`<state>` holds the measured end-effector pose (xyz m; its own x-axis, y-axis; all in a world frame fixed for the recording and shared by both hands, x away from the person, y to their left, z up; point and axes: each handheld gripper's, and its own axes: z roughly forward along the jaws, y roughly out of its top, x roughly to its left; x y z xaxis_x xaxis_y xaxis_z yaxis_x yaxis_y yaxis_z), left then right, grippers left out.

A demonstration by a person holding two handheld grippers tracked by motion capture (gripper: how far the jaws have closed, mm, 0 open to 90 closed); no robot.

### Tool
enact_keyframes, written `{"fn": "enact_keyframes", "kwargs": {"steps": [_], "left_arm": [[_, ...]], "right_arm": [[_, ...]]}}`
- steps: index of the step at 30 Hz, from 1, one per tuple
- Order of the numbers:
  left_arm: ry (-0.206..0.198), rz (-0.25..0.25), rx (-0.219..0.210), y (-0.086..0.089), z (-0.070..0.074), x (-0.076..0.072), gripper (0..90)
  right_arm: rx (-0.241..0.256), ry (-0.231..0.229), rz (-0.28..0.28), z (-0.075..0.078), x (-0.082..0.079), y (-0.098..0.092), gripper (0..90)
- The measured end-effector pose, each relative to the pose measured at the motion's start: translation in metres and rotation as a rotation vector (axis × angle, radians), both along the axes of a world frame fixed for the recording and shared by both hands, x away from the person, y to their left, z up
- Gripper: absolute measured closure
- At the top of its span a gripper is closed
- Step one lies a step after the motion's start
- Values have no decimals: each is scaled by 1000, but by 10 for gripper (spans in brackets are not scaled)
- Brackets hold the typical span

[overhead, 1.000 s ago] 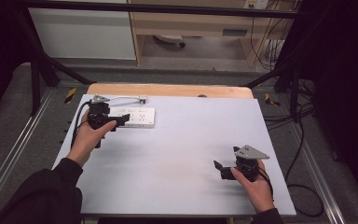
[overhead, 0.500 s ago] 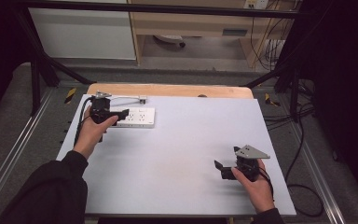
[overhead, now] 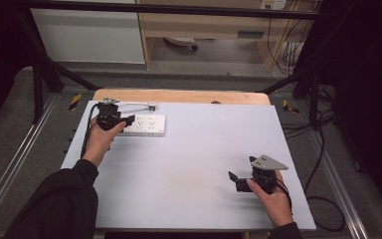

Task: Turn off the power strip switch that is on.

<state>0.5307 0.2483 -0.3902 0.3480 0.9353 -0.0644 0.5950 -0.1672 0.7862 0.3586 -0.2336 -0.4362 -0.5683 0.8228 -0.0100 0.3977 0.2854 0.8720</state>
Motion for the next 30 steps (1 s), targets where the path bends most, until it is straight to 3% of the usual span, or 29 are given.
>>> {"fn": "enact_keyframes", "kwargs": {"steps": [6, 12, 17, 30], "left_arm": [[-1, 5, -11, 0, -2, 3, 606], [-18, 11, -40, 3, -1, 5, 717], [-27, -7, -39, 4, 0, 6, 829], [-2, -29, 9, 0, -4, 16, 900]], "right_arm": [[1, -1, 0, 0, 0, 0, 39], [3, -4, -2, 1, -1, 0, 38], [2, -6, 0, 1, -1, 0, 37], [-4, -8, 14, 1, -1, 2, 38]]}}
